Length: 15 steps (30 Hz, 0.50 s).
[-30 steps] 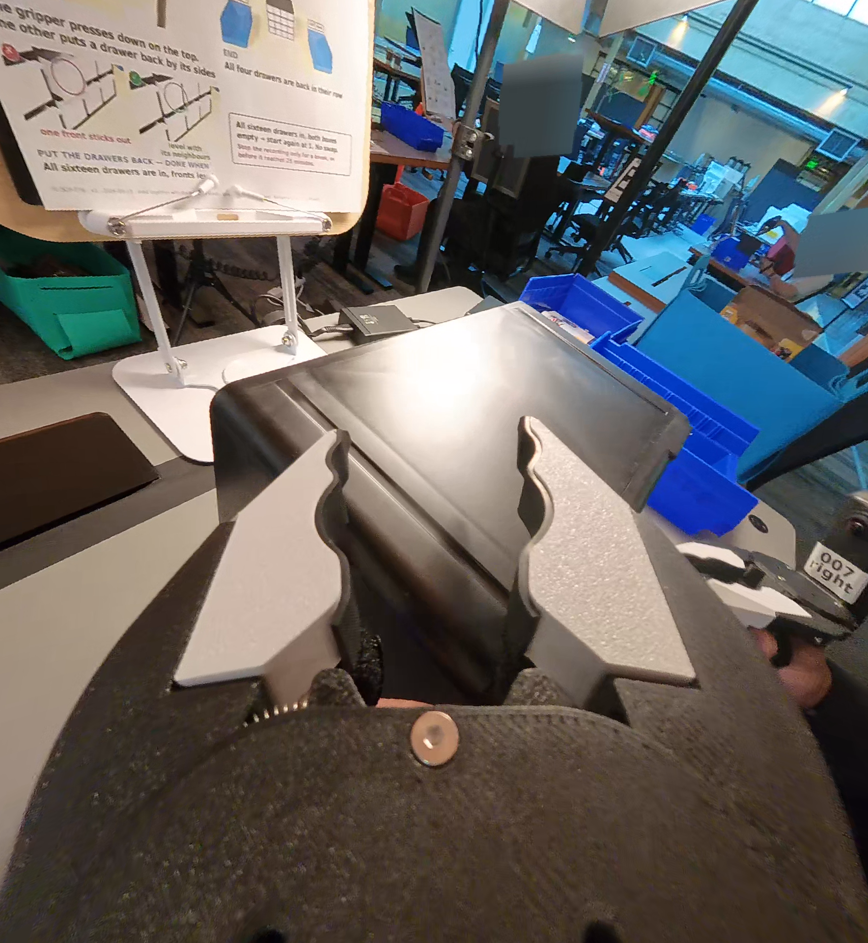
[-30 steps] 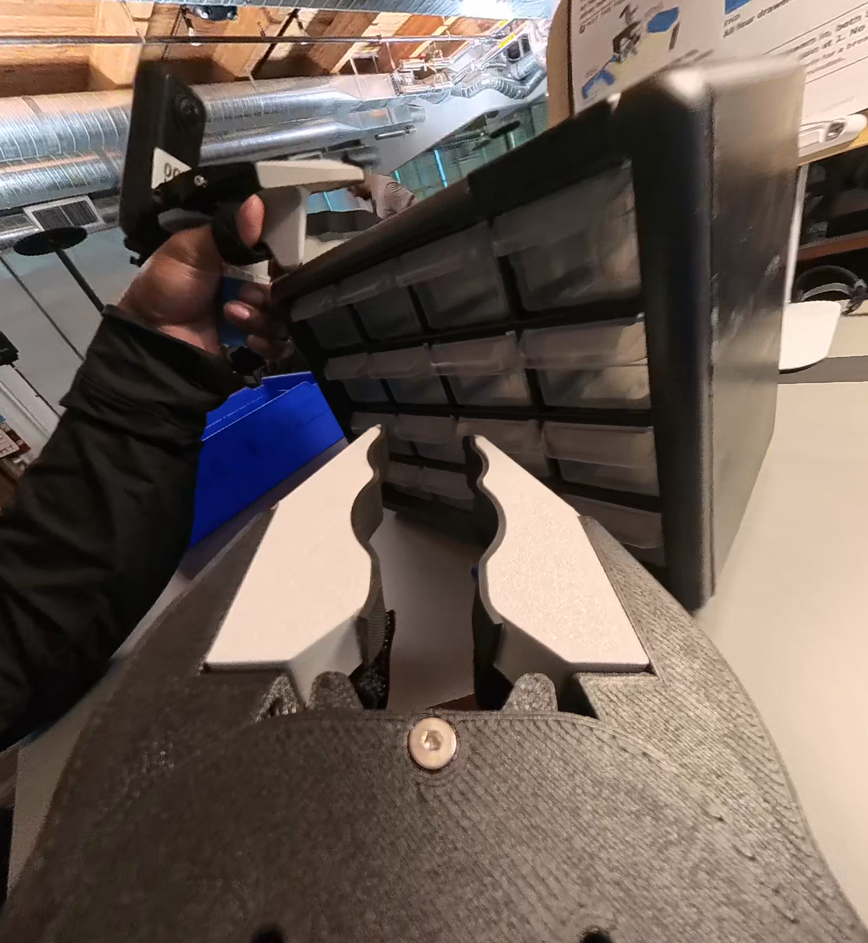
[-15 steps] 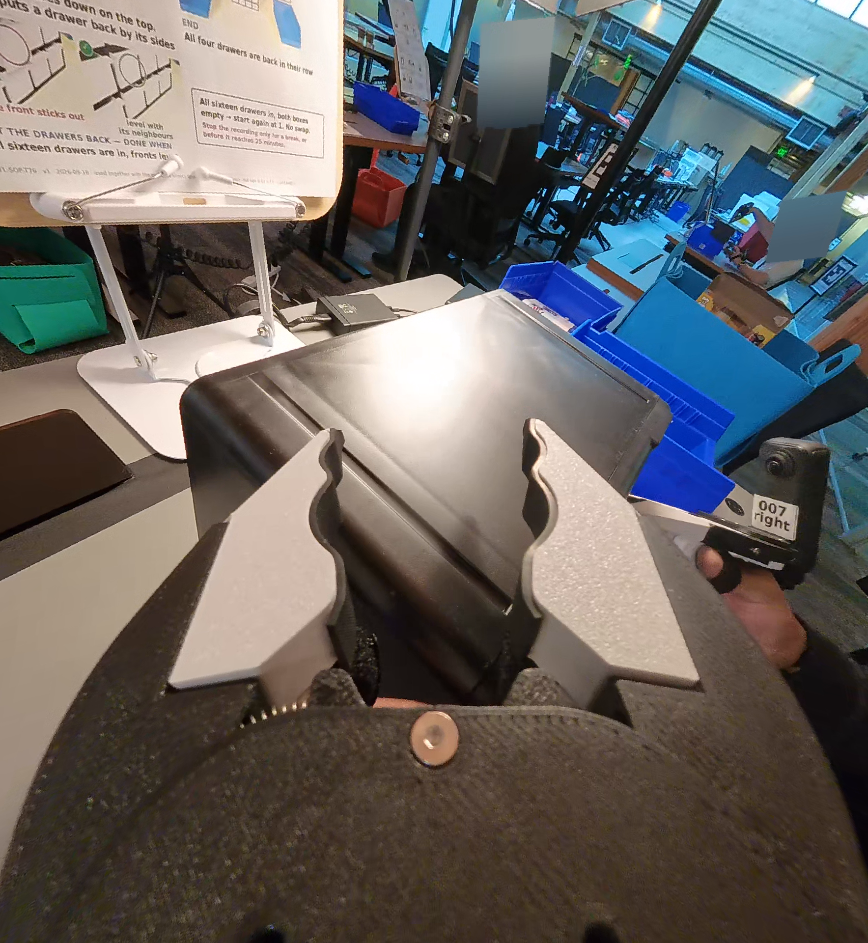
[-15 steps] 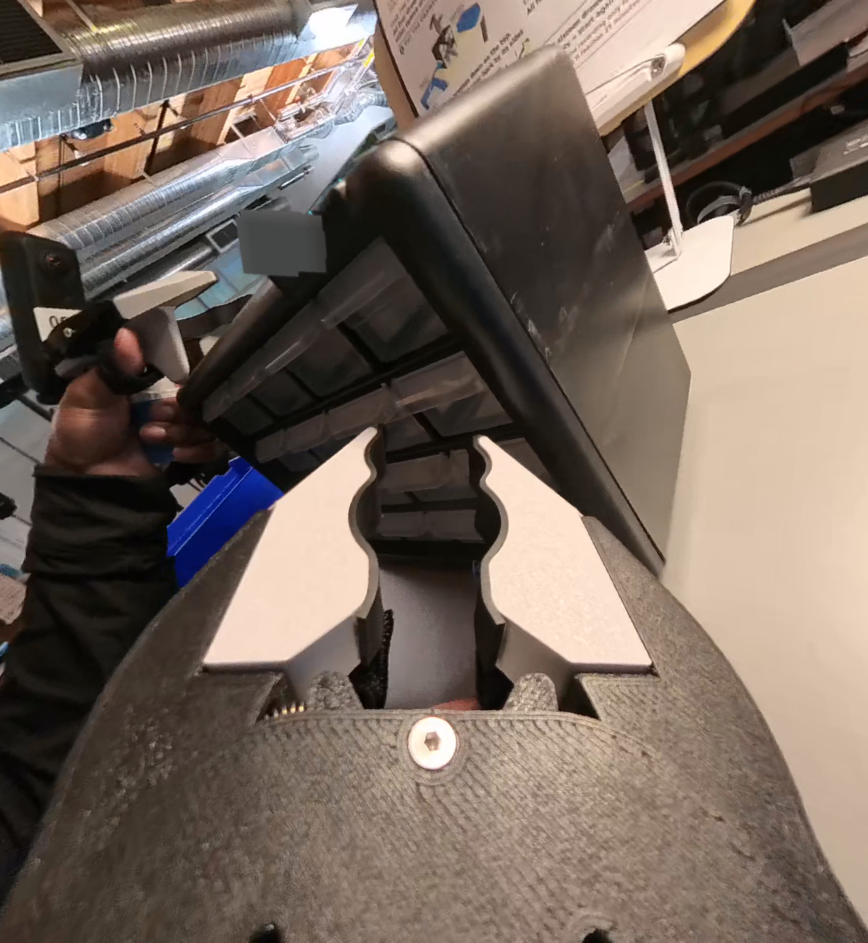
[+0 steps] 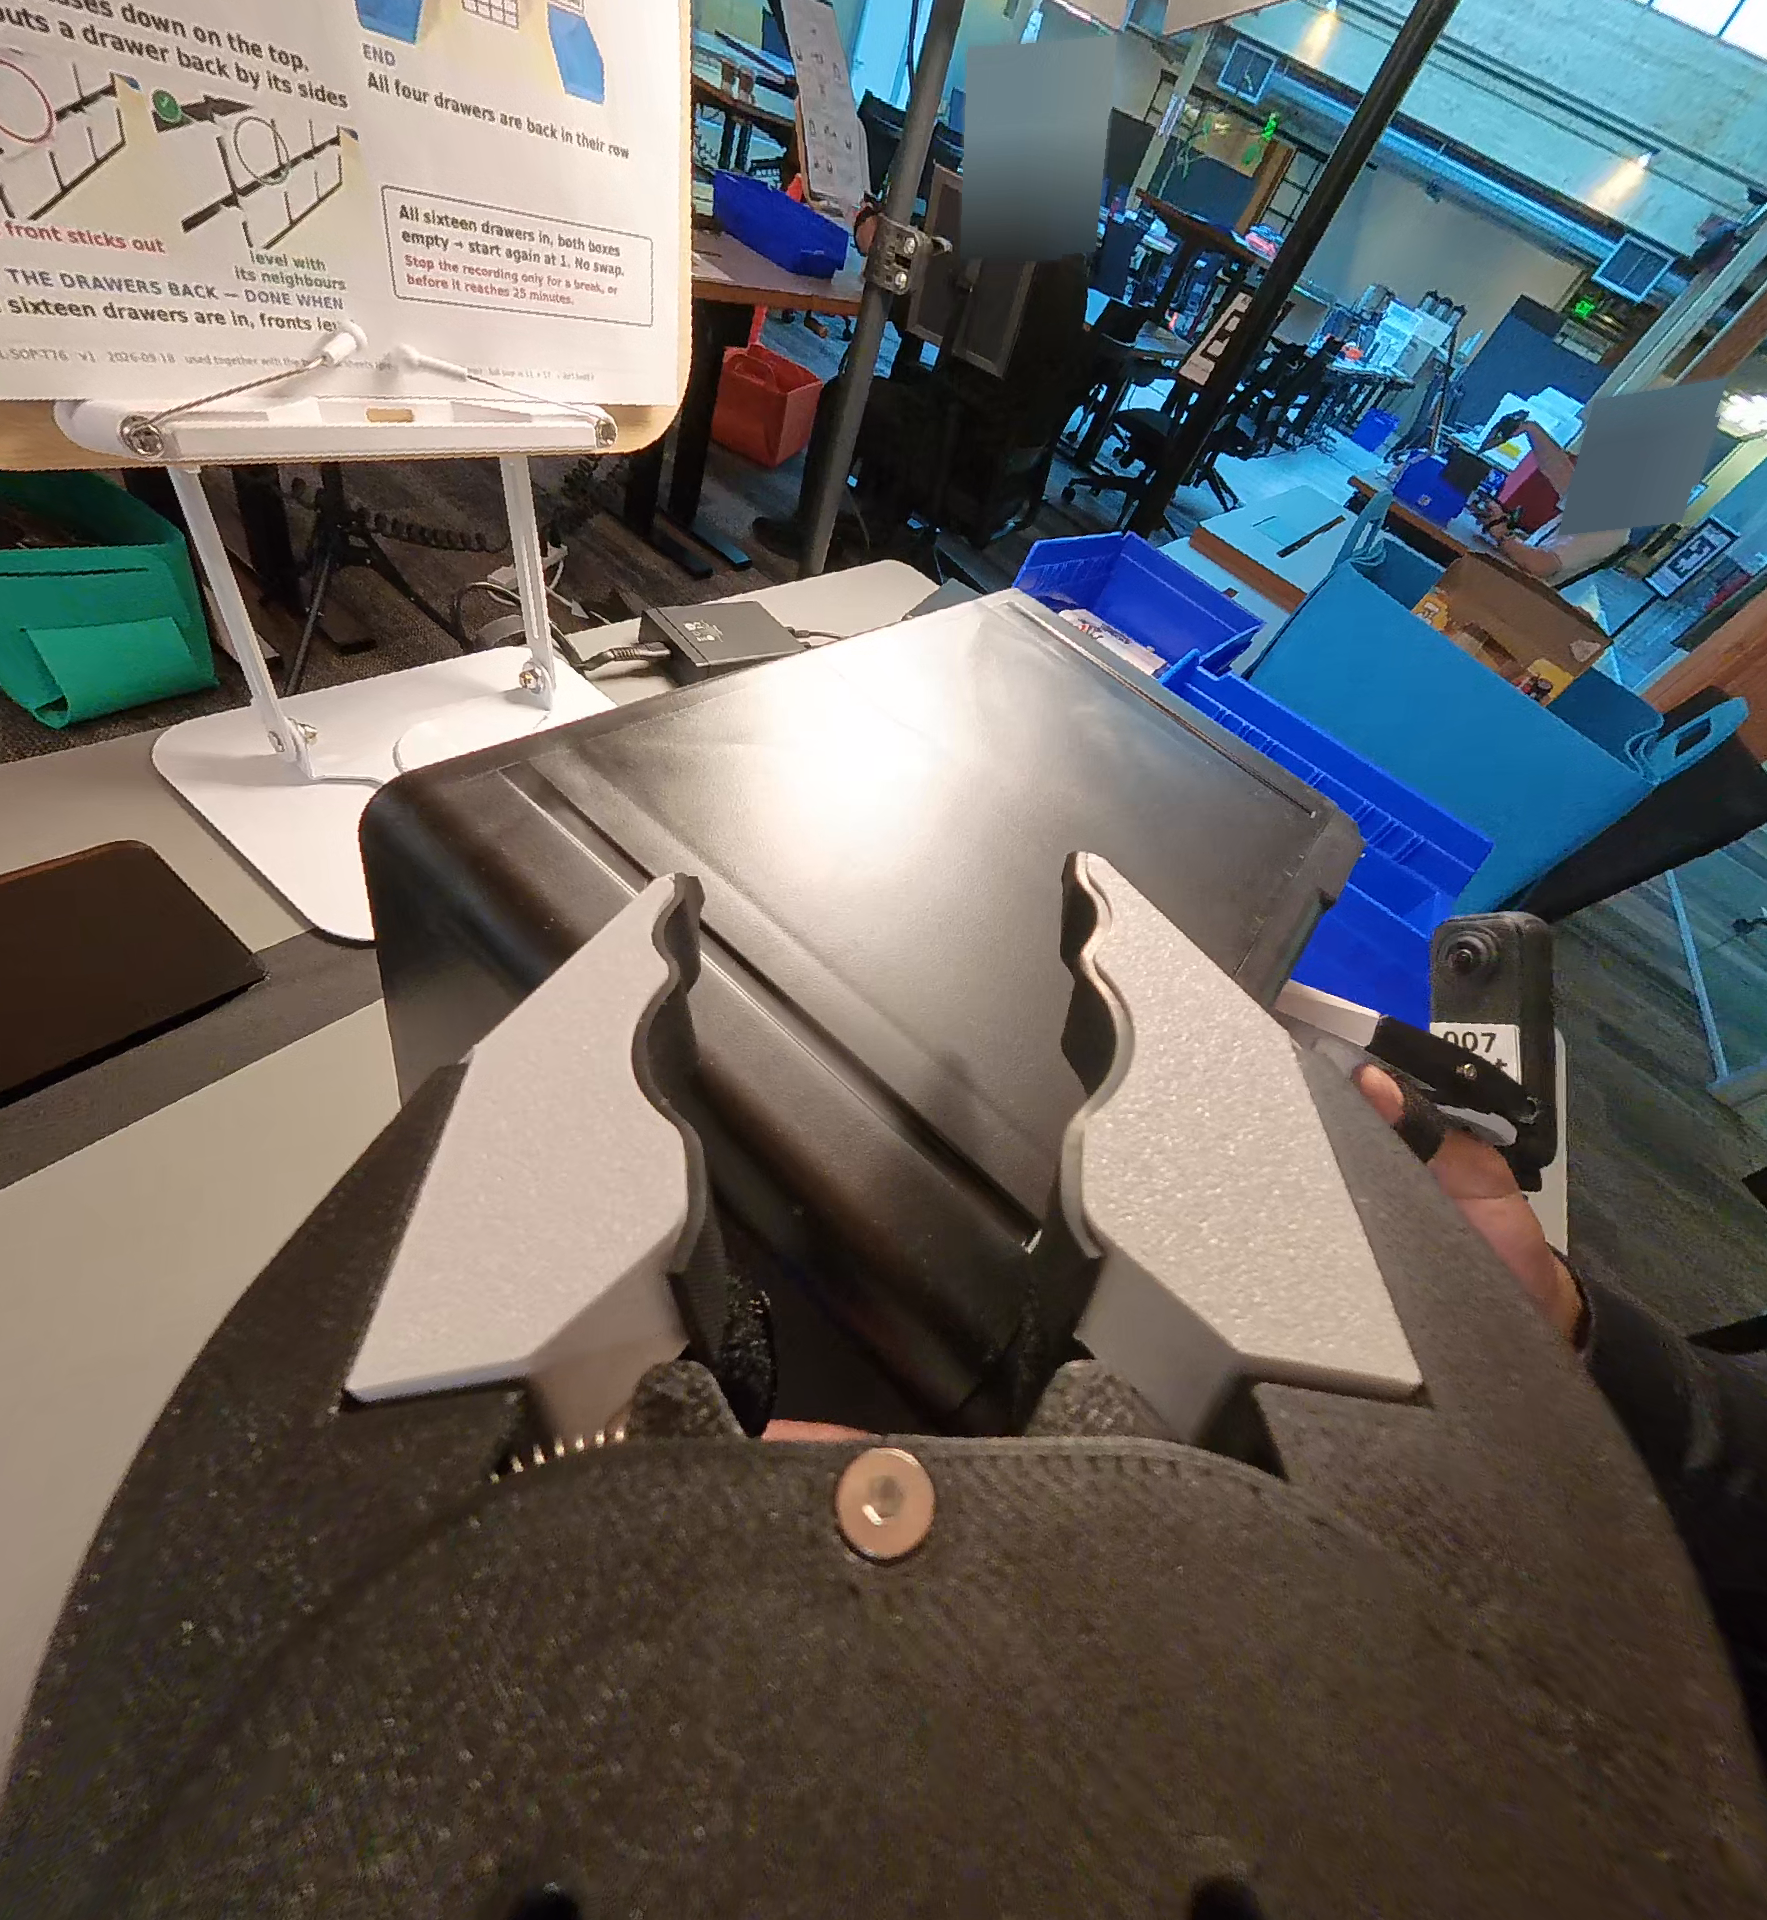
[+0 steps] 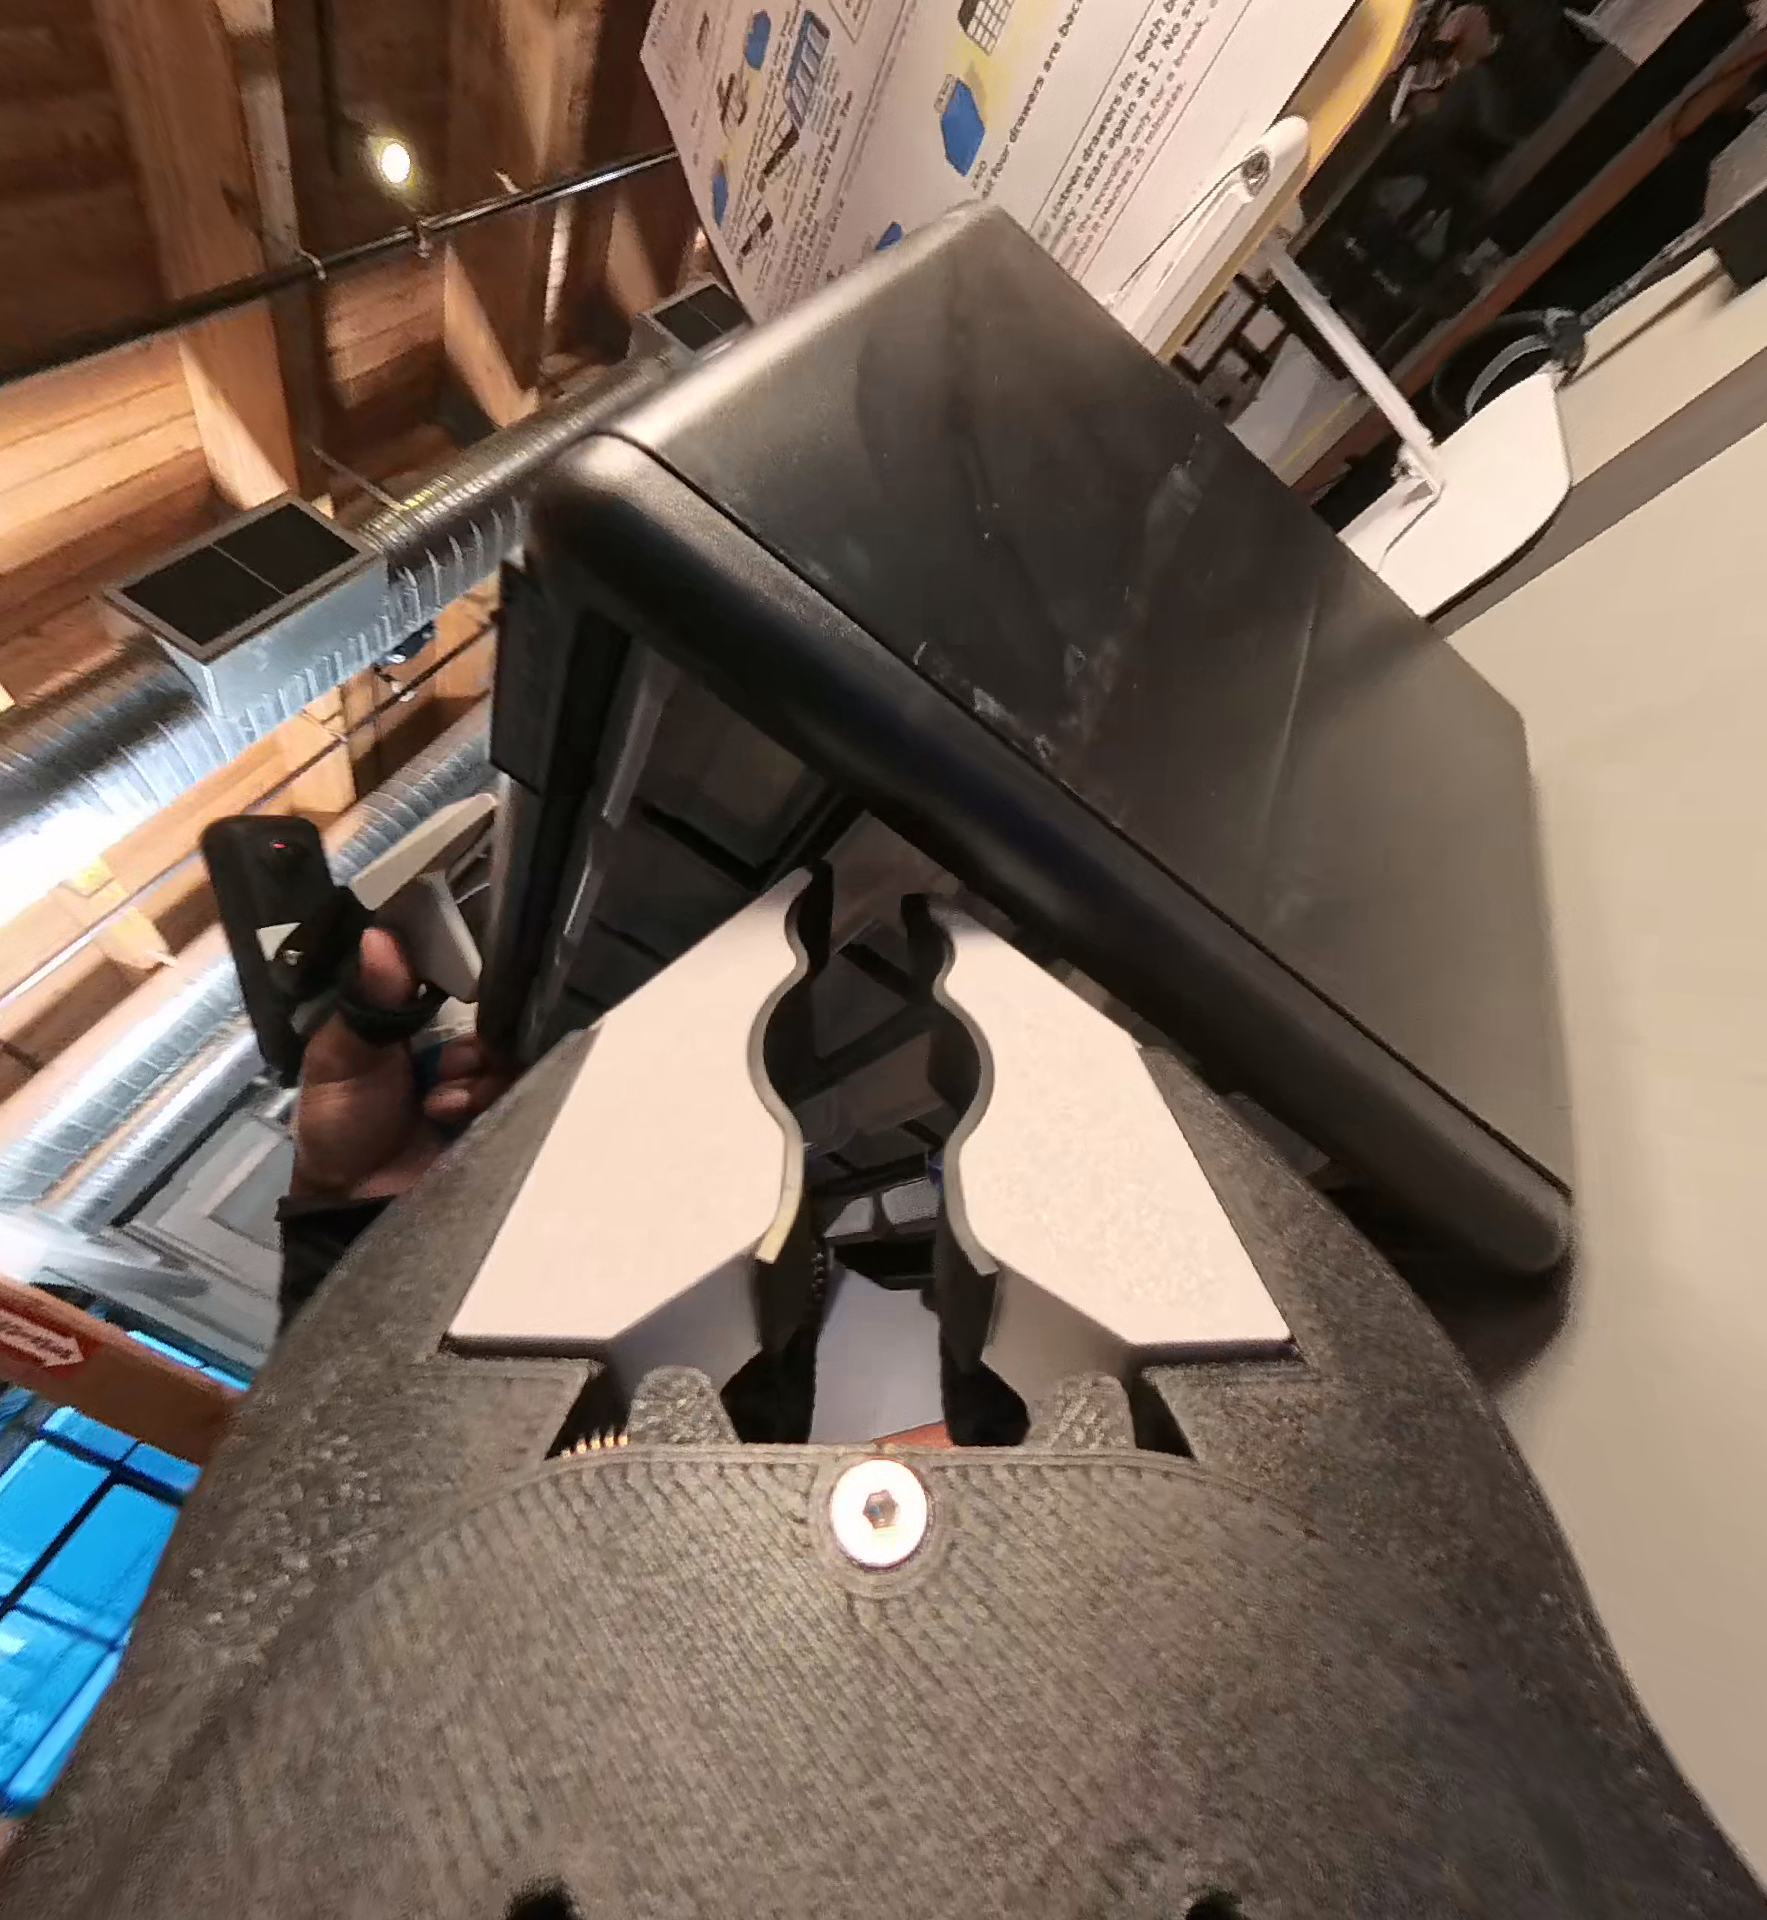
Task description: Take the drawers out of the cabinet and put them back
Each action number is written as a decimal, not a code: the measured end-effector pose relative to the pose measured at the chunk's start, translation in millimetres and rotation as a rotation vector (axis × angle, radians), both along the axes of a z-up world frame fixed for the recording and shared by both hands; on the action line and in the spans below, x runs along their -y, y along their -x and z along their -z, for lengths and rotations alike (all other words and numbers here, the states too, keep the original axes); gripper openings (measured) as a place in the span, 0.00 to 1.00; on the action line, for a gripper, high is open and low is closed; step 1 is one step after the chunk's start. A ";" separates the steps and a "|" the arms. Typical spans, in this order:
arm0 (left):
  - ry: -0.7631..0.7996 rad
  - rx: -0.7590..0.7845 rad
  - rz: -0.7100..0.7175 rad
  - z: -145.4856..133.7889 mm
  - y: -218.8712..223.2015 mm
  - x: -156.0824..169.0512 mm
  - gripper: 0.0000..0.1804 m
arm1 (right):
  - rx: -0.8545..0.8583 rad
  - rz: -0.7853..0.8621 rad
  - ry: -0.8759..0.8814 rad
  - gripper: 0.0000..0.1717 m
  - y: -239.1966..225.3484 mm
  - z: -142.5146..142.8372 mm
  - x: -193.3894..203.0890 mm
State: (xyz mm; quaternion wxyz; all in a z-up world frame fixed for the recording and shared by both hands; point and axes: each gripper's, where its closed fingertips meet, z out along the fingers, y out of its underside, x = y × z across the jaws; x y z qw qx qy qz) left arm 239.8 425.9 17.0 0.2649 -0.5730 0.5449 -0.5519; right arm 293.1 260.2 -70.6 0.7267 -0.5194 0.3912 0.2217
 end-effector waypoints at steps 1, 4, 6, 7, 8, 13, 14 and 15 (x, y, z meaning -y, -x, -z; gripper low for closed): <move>0.000 0.000 0.000 0.0 0.0 0.0 0.39 | -0.005 -0.011 -0.022 0.06 1.7 -1.7 0.4; -0.001 0.001 0.001 0.0 0.0 0.0 0.39 | 0.010 -0.015 -0.031 0.05 7.2 -2.3 4.9; -0.002 0.001 0.001 -0.1 0.0 0.1 0.39 | 0.016 -0.022 -0.046 0.05 15.1 -2.5 10.7; -0.003 0.001 0.001 -0.1 0.0 0.2 0.39 | 0.018 -0.024 -0.057 0.05 19.8 -2.7 14.9; -0.002 0.001 0.002 -0.1 0.0 0.1 0.39 | 0.022 -0.025 -0.068 0.05 25.6 -2.9 19.7; -0.002 0.002 0.003 -0.2 -0.1 0.3 0.39 | 0.040 -0.059 -0.128 0.04 61.5 -4.8 46.9; -0.002 0.002 0.003 -0.2 -0.1 0.3 0.39 | 0.044 -0.066 -0.140 0.04 68.5 -5.1 53.1; -0.002 0.002 0.003 -0.2 -0.1 0.3 0.39 | 0.047 -0.073 -0.155 0.04 75.5 -5.5 59.2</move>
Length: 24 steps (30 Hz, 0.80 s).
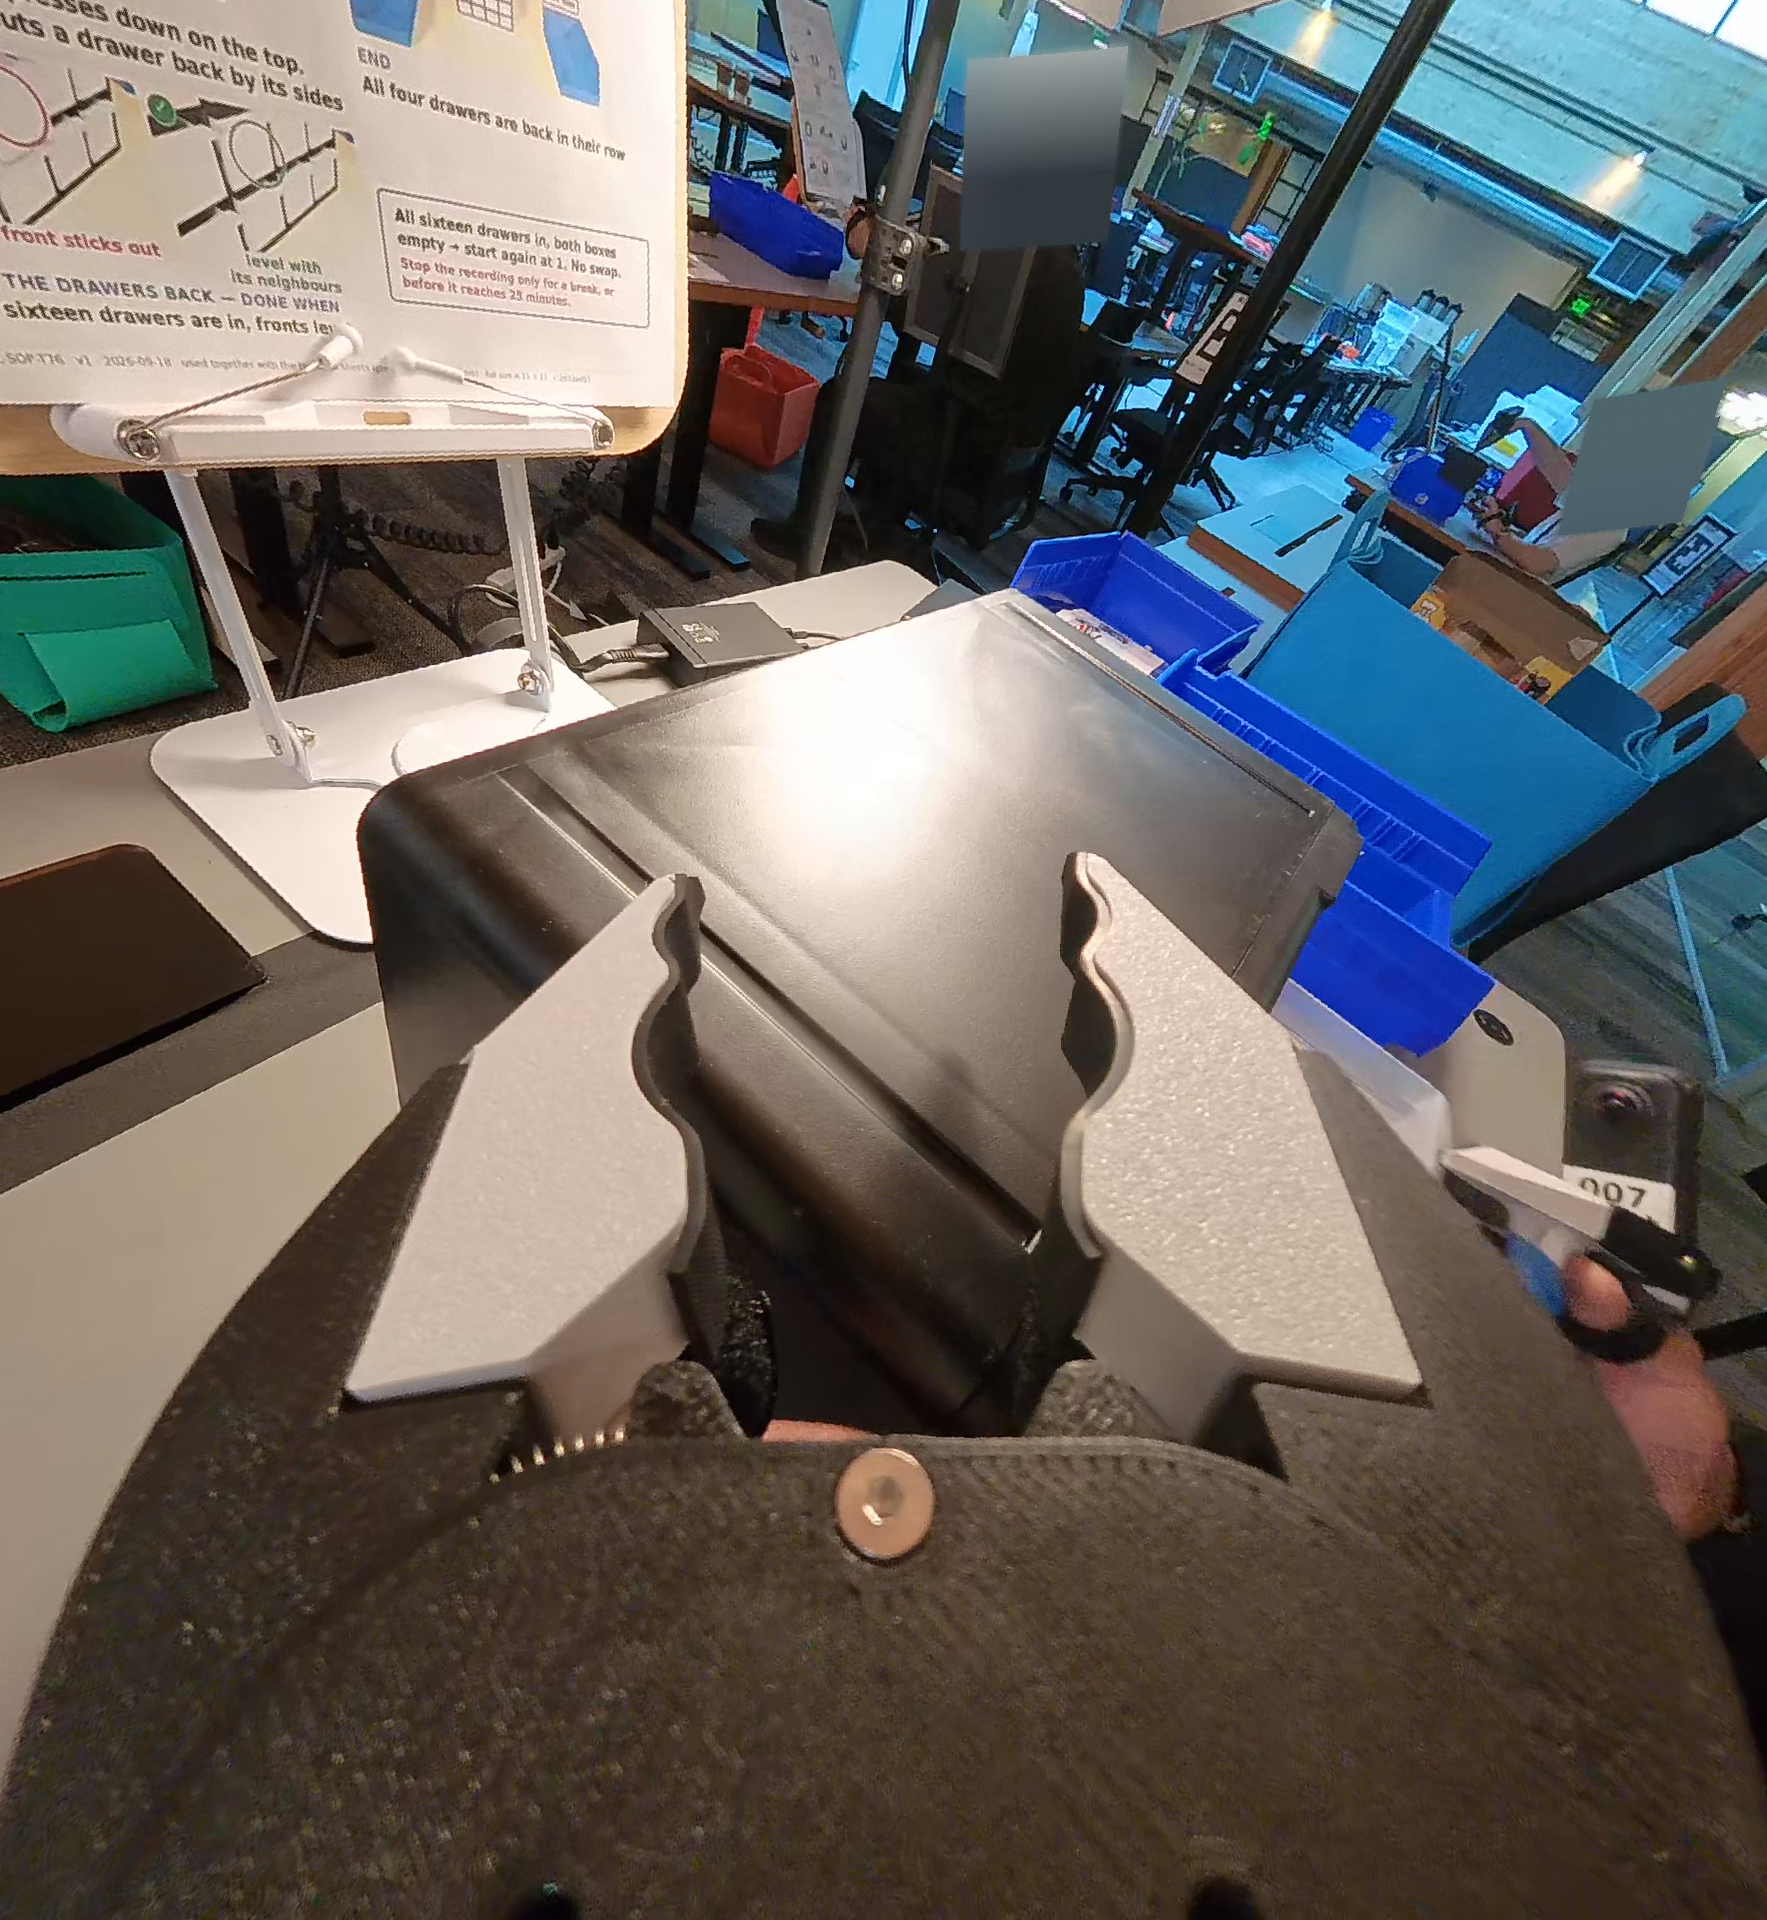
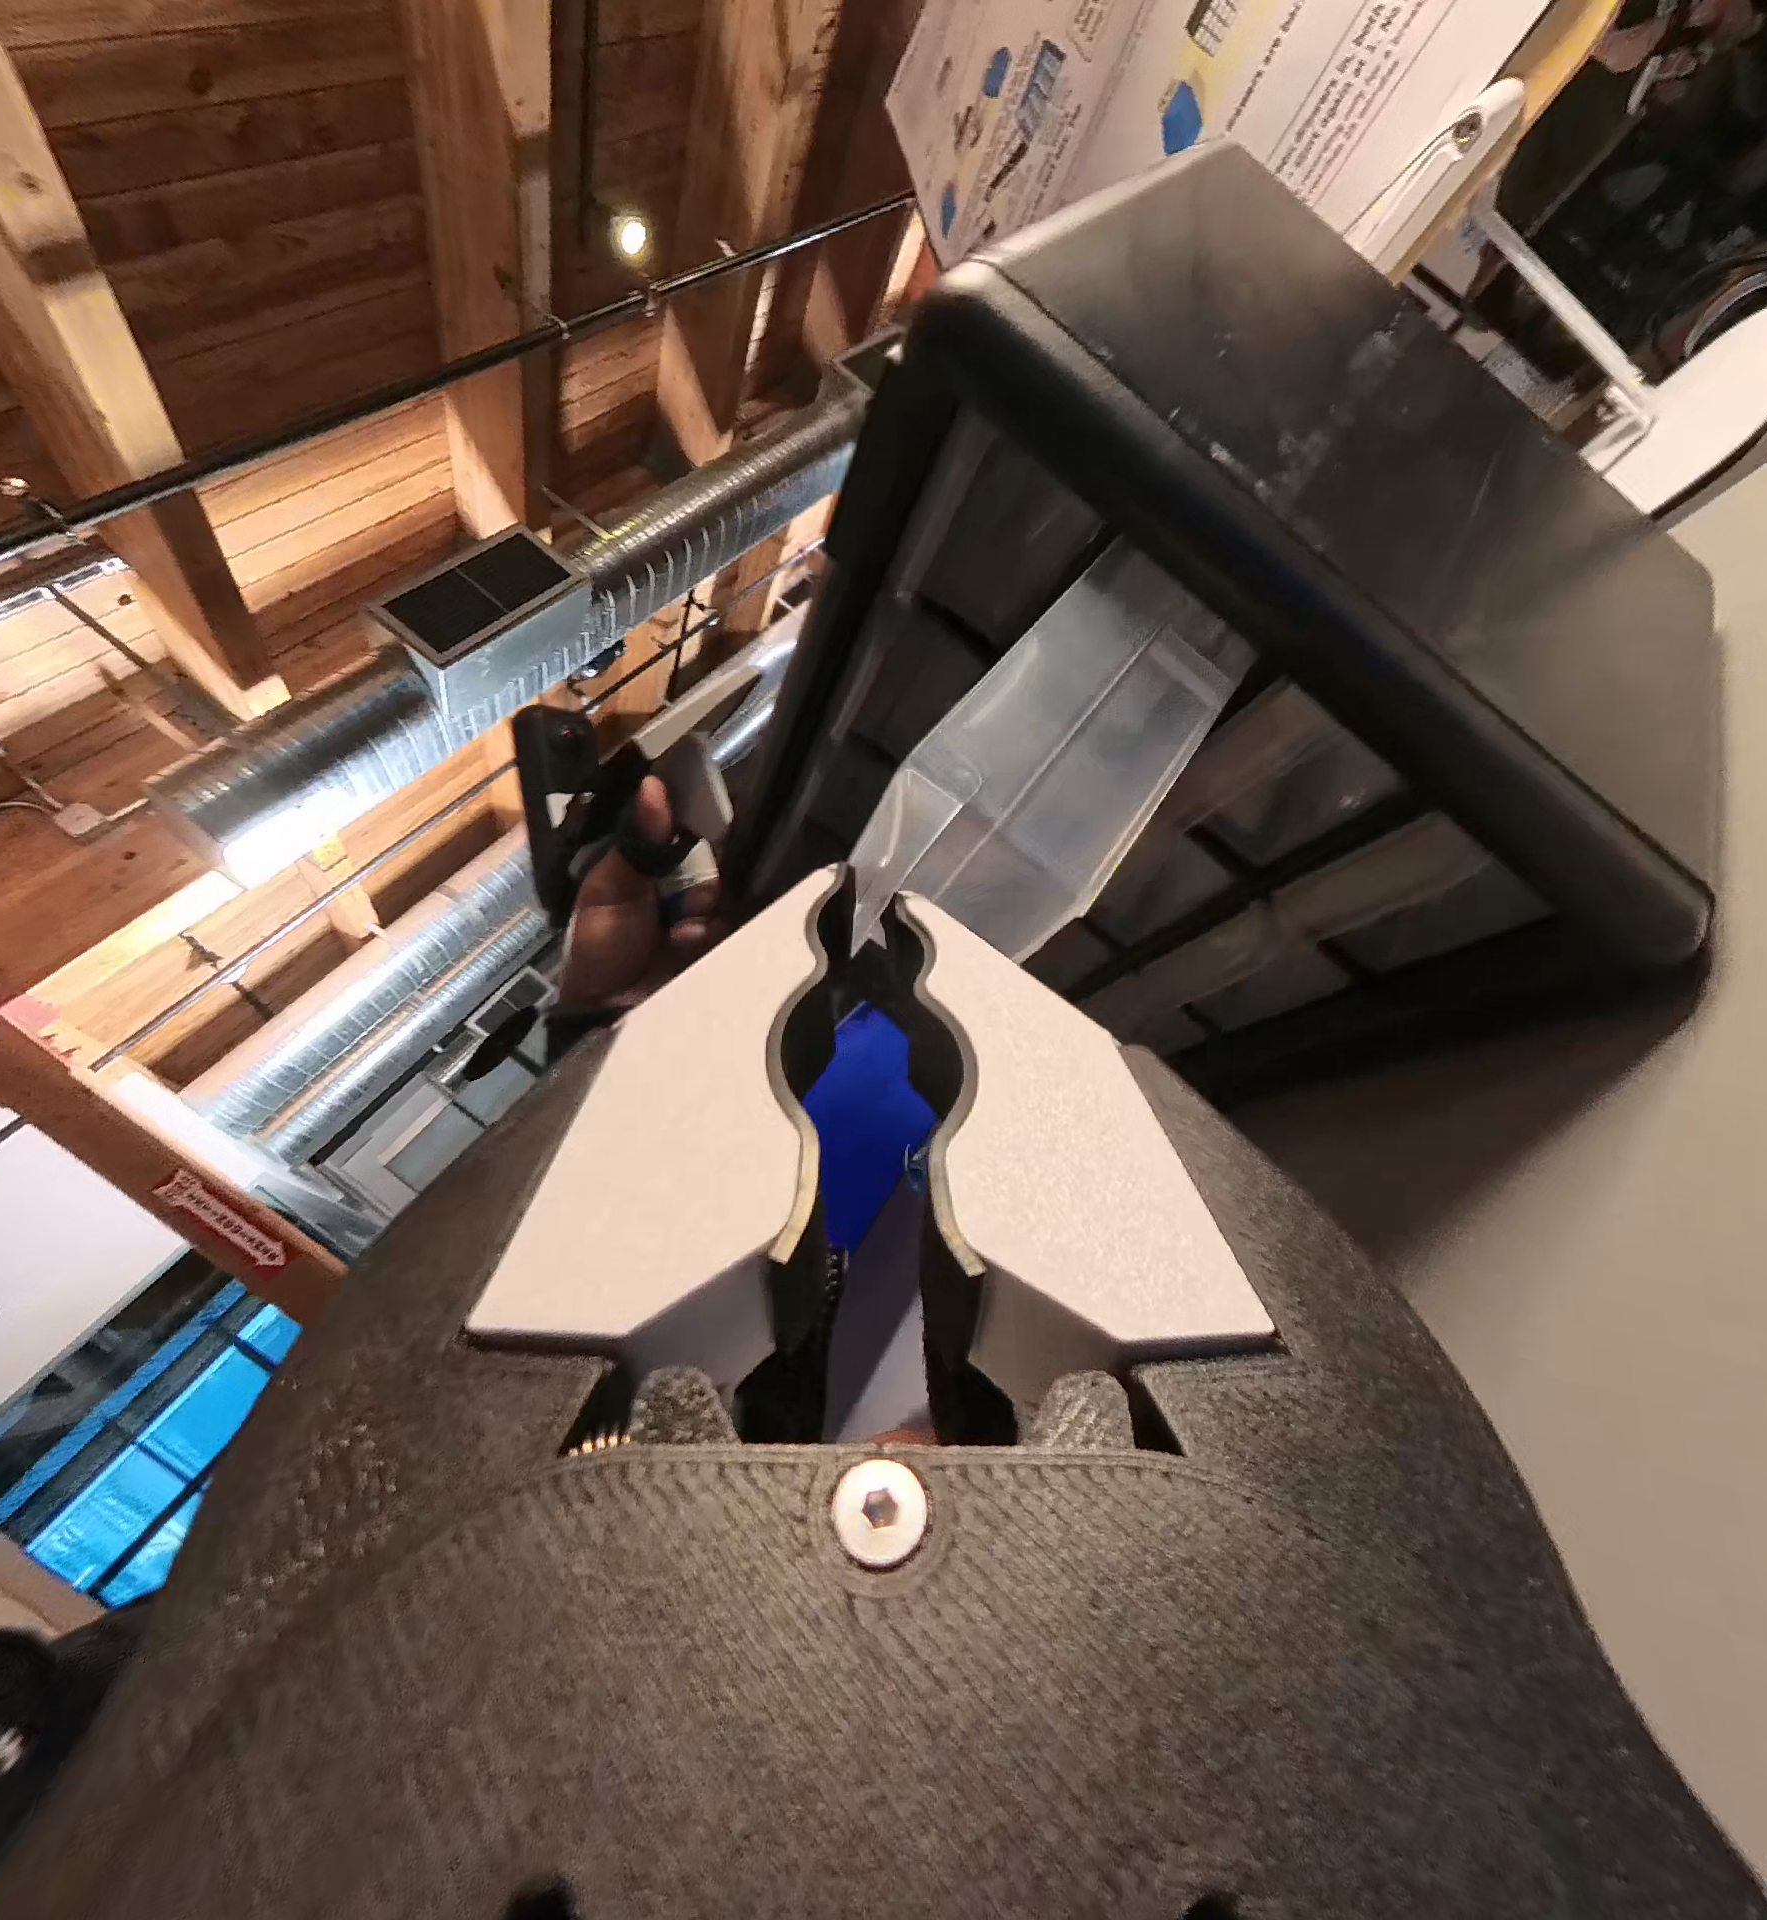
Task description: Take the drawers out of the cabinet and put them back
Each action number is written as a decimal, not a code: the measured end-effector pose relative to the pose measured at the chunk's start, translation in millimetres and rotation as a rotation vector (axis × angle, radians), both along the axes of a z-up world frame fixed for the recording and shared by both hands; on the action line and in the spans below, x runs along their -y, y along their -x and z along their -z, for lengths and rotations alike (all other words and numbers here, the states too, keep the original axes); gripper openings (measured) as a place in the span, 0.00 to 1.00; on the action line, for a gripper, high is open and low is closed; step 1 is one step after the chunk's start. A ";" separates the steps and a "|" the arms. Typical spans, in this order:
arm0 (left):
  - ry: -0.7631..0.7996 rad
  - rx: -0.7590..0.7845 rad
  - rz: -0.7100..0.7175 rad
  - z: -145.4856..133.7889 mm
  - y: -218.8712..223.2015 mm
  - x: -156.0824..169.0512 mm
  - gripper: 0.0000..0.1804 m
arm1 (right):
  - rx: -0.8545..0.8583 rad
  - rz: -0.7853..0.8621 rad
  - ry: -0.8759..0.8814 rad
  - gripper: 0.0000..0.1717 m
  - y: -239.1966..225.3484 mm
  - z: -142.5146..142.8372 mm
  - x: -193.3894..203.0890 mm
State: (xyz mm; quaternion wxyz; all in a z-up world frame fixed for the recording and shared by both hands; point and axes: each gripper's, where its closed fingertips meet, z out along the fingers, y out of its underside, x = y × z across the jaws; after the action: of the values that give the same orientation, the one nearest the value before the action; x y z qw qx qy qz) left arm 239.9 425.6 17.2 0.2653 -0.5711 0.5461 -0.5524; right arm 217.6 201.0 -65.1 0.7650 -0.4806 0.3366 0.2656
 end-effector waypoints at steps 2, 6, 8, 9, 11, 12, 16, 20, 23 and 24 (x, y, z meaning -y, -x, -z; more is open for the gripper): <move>0.000 0.000 0.000 0.0 0.1 0.0 0.39 | 0.000 -0.014 -0.029 0.03 13.0 -1.1 12.1; -0.001 0.002 -0.001 -0.3 0.3 0.0 0.38 | -0.017 -0.013 -0.056 0.02 29.7 -3.8 31.0; -0.003 0.004 -0.002 -0.6 0.4 0.0 0.38 | 0.001 -0.027 -0.094 0.01 36.3 -11.2 39.0; -0.004 0.004 -0.003 -0.7 0.4 0.0 0.38 | 0.013 -0.021 -0.111 0.01 38.2 -15.7 43.3; -0.006 0.004 -0.005 -0.8 0.6 -0.1 0.38 | 0.028 -0.010 -0.106 0.01 39.2 -19.7 47.9; -0.006 0.004 -0.005 -0.8 0.6 -0.1 0.38 | 0.029 -0.021 -0.119 0.02 40.6 -23.1 49.8; -0.005 0.006 -0.005 -0.9 0.7 -0.1 0.37 | 0.047 -0.018 -0.102 0.02 42.2 -28.1 54.2; -0.004 0.007 -0.003 -0.9 0.6 0.0 0.38 | 0.072 0.033 -0.086 0.01 26.9 -34.6 71.7; -0.004 0.008 -0.001 -1.0 0.6 0.0 0.38 | 0.131 0.131 -0.063 0.01 0.1 -50.0 98.8; -0.004 0.008 -0.001 -1.0 0.6 0.1 0.38 | 0.155 0.175 -0.060 0.02 -10.4 -57.7 109.9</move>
State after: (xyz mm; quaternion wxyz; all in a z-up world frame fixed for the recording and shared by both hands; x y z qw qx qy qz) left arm 239.4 425.5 18.1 0.2689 -0.5687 0.5460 -0.5533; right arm 228.0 91.1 -7.4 0.8228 -0.4456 0.3091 0.1699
